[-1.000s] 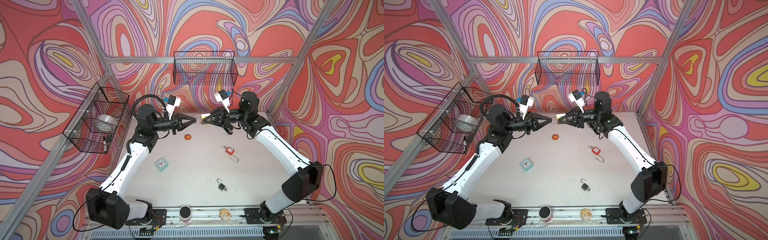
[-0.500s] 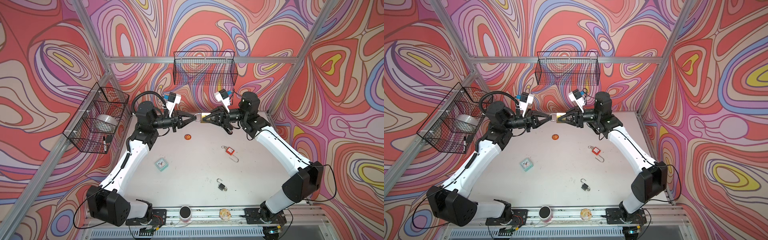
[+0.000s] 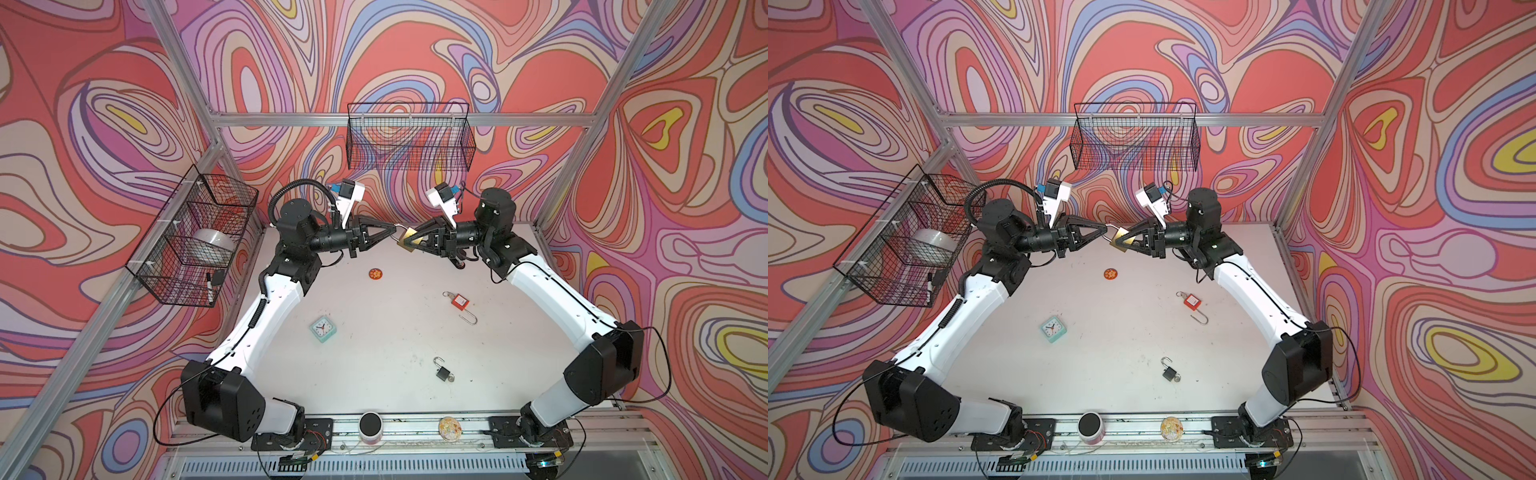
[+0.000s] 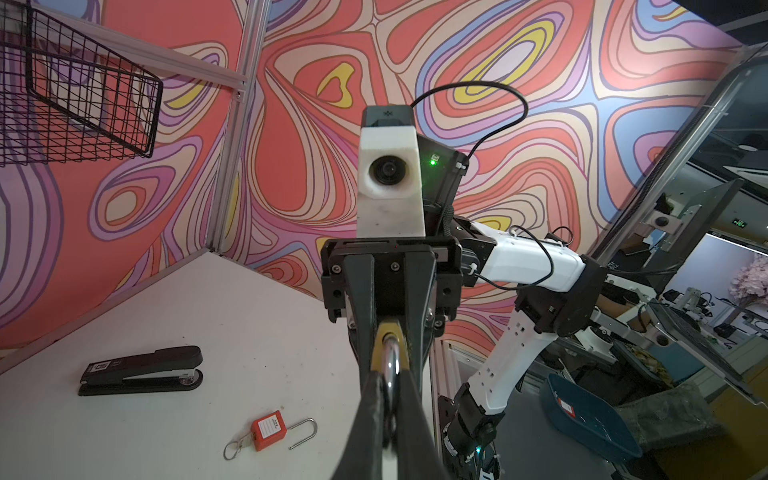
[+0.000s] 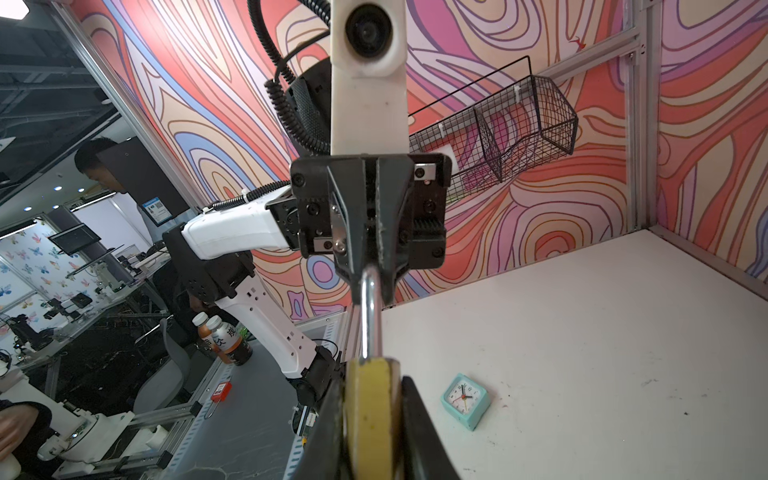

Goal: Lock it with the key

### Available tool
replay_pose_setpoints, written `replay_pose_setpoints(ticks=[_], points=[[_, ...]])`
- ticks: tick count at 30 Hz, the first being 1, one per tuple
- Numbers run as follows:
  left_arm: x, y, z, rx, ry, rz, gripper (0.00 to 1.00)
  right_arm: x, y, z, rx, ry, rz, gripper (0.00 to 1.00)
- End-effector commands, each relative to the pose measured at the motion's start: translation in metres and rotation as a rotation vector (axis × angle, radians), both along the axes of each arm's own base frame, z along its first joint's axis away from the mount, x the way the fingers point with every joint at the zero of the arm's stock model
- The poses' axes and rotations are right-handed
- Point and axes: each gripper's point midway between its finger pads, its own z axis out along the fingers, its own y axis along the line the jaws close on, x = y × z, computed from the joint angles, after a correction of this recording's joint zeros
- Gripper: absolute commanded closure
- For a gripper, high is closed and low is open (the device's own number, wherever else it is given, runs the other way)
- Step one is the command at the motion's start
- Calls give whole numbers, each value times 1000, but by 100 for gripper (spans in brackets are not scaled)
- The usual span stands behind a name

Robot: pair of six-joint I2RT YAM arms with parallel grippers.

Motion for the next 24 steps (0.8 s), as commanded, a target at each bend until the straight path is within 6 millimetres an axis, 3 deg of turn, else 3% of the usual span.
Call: replay_pose_setpoints(ticks=[1,7,16,19,22,24], points=[[2,-1,-9,-10,10,-15,82,-22,-1,10,13,-27,52,100],[1,2,-13,-9,21,2,66,-10,0,3,17,-19,35,100],[2,2,-20,5,32,13,68,-7,2,0,16,-1,46,100],[4,2,-19,-6,37,9,78,-5,3,-8,4,8,43,100],[5,1,-17,-13,41,8,100,-3,4,-11,4,10,41,100],[6,1,-17,-17,44,14,100,-2,5,-12,6,11,45,100]])
